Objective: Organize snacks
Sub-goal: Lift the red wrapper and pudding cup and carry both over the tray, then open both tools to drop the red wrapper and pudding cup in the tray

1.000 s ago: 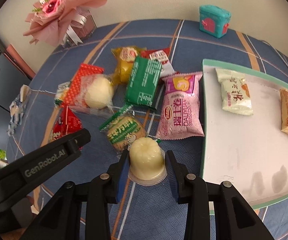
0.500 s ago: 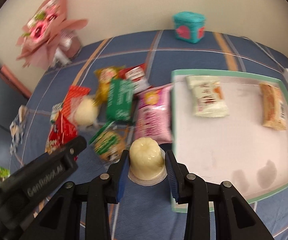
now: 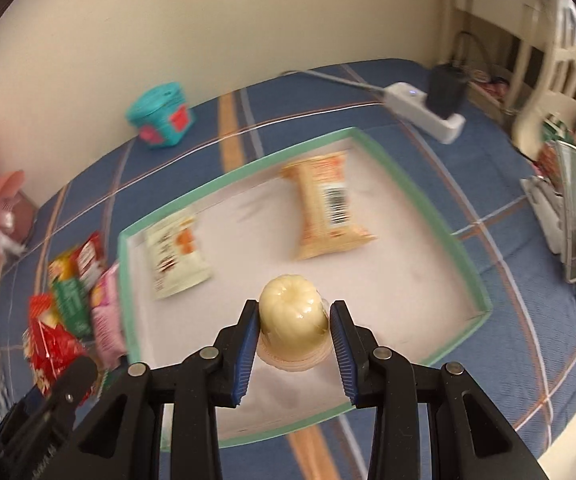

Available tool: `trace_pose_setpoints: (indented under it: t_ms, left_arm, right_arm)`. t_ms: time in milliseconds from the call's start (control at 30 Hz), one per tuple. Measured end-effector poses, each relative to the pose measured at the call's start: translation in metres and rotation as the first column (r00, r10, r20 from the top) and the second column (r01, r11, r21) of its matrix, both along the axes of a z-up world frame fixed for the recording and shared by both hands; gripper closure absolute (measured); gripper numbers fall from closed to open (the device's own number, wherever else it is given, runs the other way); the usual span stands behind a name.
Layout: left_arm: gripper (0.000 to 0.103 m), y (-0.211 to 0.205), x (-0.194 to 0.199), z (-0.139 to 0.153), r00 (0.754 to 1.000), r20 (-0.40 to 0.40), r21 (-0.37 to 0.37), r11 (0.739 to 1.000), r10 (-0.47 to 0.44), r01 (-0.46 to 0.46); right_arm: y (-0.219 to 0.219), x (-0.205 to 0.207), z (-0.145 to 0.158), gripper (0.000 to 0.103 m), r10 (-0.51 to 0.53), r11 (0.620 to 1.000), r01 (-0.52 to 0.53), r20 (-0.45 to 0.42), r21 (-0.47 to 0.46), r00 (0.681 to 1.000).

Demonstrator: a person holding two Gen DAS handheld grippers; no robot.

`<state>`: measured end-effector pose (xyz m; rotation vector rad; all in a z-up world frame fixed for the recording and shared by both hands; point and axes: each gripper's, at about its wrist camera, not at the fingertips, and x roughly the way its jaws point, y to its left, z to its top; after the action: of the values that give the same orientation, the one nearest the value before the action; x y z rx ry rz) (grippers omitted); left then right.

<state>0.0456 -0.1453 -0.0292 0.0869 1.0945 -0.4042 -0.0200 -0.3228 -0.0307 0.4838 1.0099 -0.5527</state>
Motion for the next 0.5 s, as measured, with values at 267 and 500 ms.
trace_pose_setpoints:
  t_ms: [267,500]
  left_arm:
    - [0.043,-0.056,-0.021,-0.010,0.989,-0.006,0.053,0.987,-0.148,0.149]
    - [0.043,-0.080,-0.023,-0.027,0.979,-0.027,0.088,0.975,-0.201,0.203]
  right_arm:
    - [-0.036,-0.019,0.002,0.064,-0.099,0.995,0.099,-0.002,-0.015,0.995]
    - [-0.039,-0.015,-0.009,0.064,-0.101,0.995,0.101,-0.034,-0.008,0.994]
